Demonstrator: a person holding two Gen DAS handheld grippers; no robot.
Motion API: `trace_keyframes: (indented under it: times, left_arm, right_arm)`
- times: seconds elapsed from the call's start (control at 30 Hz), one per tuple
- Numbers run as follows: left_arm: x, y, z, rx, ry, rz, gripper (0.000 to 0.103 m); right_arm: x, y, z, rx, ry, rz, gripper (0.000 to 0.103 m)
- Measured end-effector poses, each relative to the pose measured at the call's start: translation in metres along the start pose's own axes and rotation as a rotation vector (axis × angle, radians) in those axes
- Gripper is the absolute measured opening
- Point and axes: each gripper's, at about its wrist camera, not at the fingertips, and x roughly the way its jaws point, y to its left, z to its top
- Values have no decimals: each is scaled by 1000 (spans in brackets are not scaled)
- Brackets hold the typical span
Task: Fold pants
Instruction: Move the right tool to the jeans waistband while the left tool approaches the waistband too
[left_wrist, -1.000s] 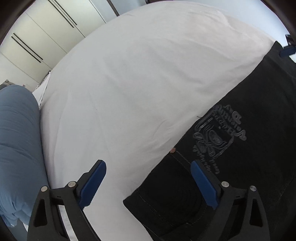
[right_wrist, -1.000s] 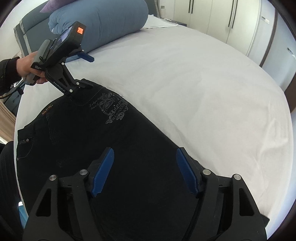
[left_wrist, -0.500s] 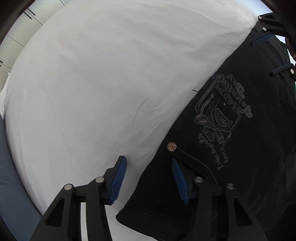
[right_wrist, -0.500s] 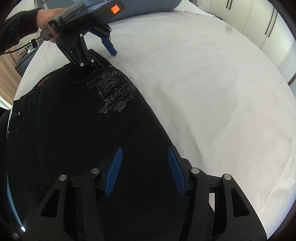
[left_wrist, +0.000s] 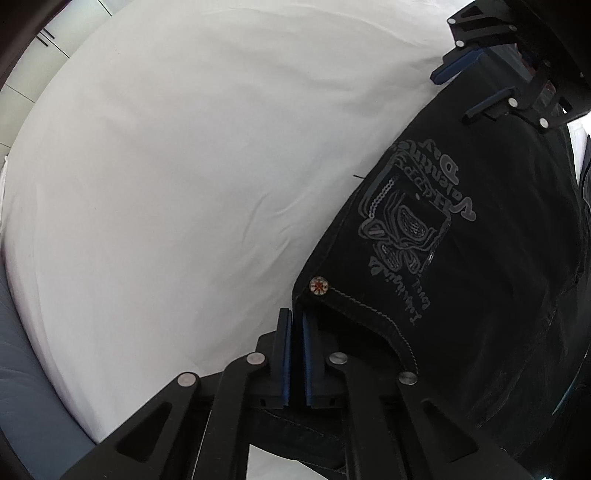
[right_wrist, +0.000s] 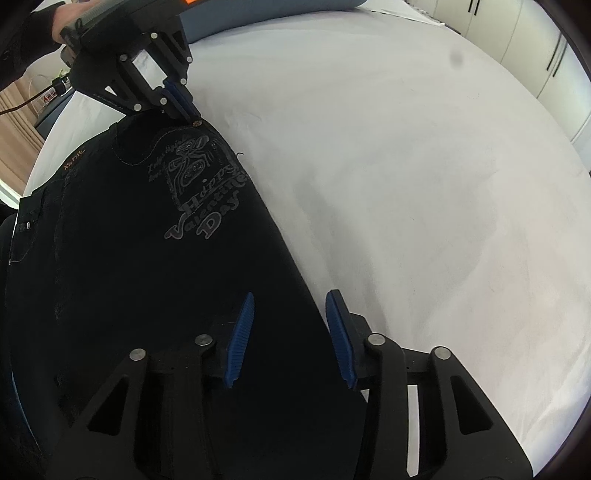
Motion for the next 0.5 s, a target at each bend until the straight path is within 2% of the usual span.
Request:
trace_keyframes:
  times: [0.27, 0.43, 0.5]
  left_arm:
    - [-14, -40, -34, 19, -124, 108, 5]
    - [-19, -70, -52, 30, -171, 153, 5]
    - [-26, -68, -54, 31, -188, 161, 5]
  right_arm:
    - [24, -15, 27, 14, -20, 38, 35]
    - [44, -14, 46, -2, 30, 82, 35]
    - [47, -18, 51, 11, 34, 100, 35]
